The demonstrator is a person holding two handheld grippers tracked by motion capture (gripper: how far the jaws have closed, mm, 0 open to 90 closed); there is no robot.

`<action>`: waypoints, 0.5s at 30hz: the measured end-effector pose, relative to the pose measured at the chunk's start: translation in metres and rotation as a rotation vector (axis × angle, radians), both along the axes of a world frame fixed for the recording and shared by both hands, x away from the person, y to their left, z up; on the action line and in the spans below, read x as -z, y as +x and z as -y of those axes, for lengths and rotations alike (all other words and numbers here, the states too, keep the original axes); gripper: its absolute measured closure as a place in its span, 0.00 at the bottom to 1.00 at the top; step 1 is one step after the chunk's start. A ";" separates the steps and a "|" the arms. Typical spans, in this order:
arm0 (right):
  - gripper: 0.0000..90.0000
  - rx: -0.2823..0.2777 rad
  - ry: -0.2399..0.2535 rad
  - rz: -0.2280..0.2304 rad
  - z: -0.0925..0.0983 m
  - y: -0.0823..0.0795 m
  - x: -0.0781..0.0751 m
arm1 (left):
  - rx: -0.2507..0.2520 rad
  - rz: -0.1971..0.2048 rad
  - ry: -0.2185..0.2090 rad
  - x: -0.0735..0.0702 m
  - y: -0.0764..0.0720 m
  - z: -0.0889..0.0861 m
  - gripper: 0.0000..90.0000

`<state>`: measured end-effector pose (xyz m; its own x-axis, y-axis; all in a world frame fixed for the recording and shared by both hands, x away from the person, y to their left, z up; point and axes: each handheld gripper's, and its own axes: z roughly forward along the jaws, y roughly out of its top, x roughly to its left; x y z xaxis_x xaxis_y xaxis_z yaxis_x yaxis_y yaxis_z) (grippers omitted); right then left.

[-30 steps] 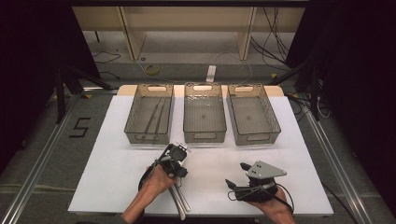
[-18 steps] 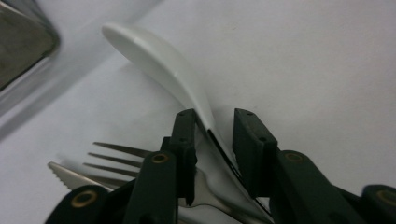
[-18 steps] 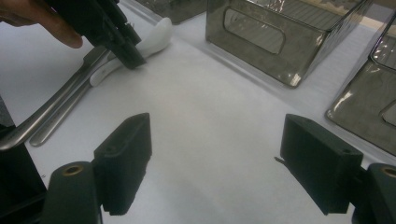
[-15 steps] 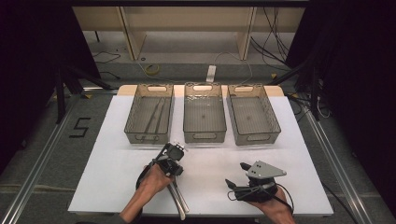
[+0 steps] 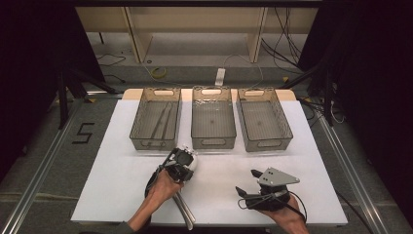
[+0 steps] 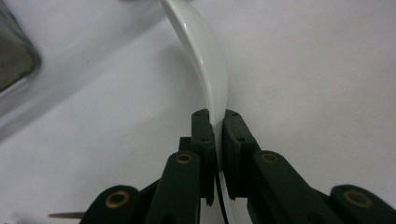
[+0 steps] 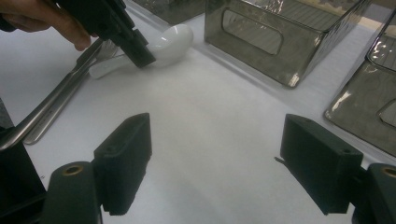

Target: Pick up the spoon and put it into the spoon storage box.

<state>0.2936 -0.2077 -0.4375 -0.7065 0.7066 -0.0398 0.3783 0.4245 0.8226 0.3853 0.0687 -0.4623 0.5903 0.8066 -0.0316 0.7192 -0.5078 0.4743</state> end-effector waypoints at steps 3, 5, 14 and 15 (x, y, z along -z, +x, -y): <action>0.29 0.002 0.003 -0.001 0.001 0.000 0.000 | 0.009 0.022 -0.038 -0.008 -0.001 -0.001 0.93; 0.29 0.003 0.003 0.000 0.001 0.000 0.000 | 0.009 0.038 -0.062 -0.014 0.000 -0.003 0.93; 0.28 0.010 0.010 0.004 0.002 0.000 -0.001 | 0.013 0.110 -0.144 -0.041 0.004 -0.009 0.93; 0.28 0.011 0.012 0.005 0.002 0.001 -0.001 | 0.015 0.115 -0.157 -0.044 0.005 -0.011 0.93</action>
